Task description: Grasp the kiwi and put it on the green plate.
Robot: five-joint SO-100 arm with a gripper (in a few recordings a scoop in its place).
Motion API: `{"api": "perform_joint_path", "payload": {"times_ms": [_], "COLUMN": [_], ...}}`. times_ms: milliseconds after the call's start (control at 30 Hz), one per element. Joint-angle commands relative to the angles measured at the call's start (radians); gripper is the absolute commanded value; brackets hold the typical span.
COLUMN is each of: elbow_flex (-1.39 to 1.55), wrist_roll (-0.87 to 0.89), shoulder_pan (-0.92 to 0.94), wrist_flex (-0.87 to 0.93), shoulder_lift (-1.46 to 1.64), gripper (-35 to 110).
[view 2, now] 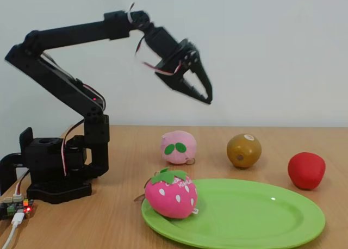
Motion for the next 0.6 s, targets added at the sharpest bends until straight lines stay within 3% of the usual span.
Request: {"api": "perform_joint_path", "payload": {"times_ms": [0, 367, 467, 567], "elbow_flex": [-0.114, -0.155, -0.152, -0.146], "wrist_roll": [0.091, 0.324, 0.227, 0.236], "shoulder_pan": [-0.023, -0.021, -0.025, -0.04], "wrist_flex": [0.02, 0.02, 0.02, 0.015], "shoulder_lift": [-0.078, -0.27, -0.29, -0.304], "gripper": [-8, -8, -8, -7]}}
